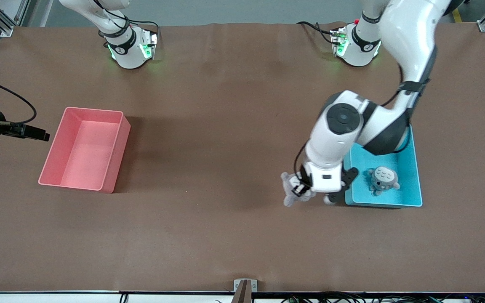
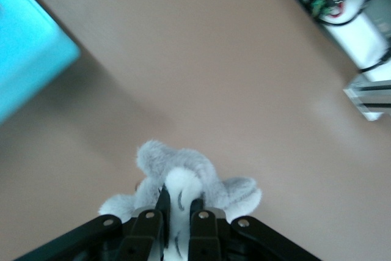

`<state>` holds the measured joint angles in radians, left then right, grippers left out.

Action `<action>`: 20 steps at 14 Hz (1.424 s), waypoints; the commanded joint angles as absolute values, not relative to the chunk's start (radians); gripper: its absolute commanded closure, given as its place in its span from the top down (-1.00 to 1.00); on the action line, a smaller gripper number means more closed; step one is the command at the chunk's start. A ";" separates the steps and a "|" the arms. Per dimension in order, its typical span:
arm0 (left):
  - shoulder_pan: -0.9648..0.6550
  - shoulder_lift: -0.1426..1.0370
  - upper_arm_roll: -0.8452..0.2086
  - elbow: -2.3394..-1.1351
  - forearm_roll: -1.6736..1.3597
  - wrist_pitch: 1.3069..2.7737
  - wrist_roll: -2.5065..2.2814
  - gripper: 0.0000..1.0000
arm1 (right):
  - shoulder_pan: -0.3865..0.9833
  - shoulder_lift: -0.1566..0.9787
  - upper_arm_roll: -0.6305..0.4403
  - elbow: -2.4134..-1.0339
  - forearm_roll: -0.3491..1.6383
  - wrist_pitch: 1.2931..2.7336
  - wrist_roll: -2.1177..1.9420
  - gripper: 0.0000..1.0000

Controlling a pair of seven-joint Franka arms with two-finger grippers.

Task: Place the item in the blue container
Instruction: 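Carry the plush into the blue box with the left gripper and release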

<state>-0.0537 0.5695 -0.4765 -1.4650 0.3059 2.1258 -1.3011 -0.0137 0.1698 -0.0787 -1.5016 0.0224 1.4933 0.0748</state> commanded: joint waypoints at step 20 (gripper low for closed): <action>0.483 0.403 -0.748 -1.392 0.296 1.712 -0.744 1.00 | -0.015 -0.109 -0.071 -1.706 -0.037 1.534 0.023 1.00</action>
